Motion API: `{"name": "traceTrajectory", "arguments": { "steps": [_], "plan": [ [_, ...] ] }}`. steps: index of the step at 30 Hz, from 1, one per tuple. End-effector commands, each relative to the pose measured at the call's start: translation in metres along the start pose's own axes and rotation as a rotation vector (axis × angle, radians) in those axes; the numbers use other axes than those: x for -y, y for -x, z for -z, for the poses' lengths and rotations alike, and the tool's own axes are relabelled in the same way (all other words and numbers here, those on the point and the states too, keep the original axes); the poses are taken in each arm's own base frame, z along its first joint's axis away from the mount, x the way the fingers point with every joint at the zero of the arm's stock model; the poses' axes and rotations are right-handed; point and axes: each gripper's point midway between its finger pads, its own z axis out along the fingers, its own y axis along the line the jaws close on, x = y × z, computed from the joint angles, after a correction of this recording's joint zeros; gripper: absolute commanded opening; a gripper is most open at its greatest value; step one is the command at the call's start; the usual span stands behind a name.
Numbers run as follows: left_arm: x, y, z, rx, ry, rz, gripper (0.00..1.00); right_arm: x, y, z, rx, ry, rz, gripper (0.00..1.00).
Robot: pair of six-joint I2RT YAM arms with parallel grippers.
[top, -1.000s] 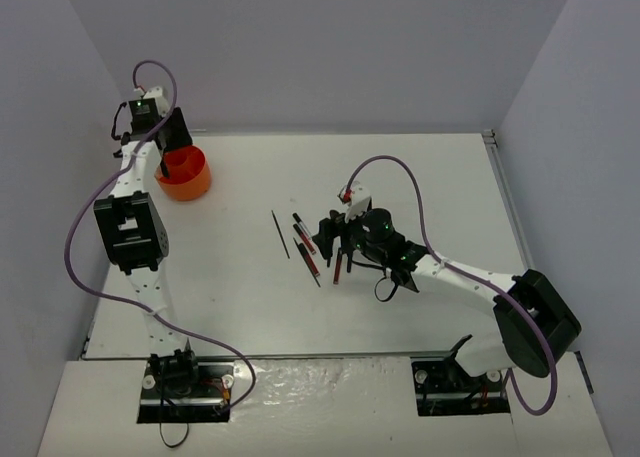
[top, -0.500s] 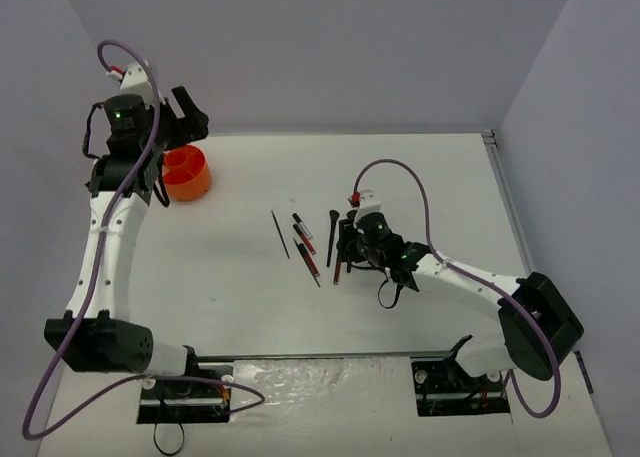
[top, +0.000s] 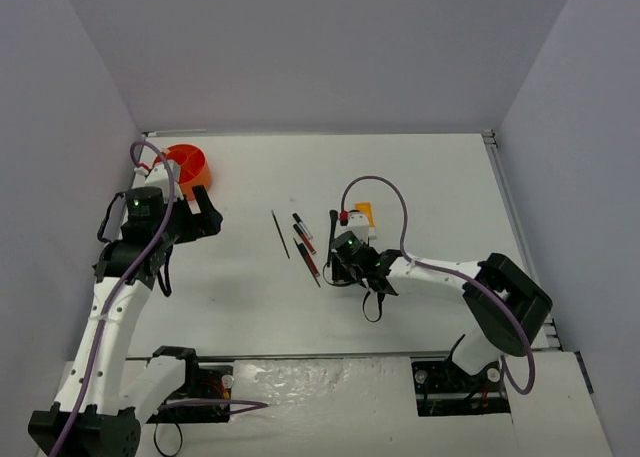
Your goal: Organize the makeup
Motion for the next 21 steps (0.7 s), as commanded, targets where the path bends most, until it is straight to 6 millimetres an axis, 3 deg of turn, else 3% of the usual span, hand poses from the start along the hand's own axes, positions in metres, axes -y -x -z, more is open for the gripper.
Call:
{"name": "traceTrajectory", "arguments": {
  "steps": [1,13,21],
  "plan": [
    [-0.005,-0.001,0.016,0.083,0.007,-0.036,0.84,-0.007,0.018,-0.007,0.065,-0.051,-0.057,0.41],
    [-0.013,-0.016,0.015,0.049,0.028,-0.049,0.92,-0.007,-0.001,-0.017,0.028,-0.077,-0.045,0.29],
    [-0.012,-0.017,0.016,0.049,0.025,-0.048,0.93,0.000,-0.016,-0.006,-0.010,-0.078,-0.052,0.33]
  ]
}}
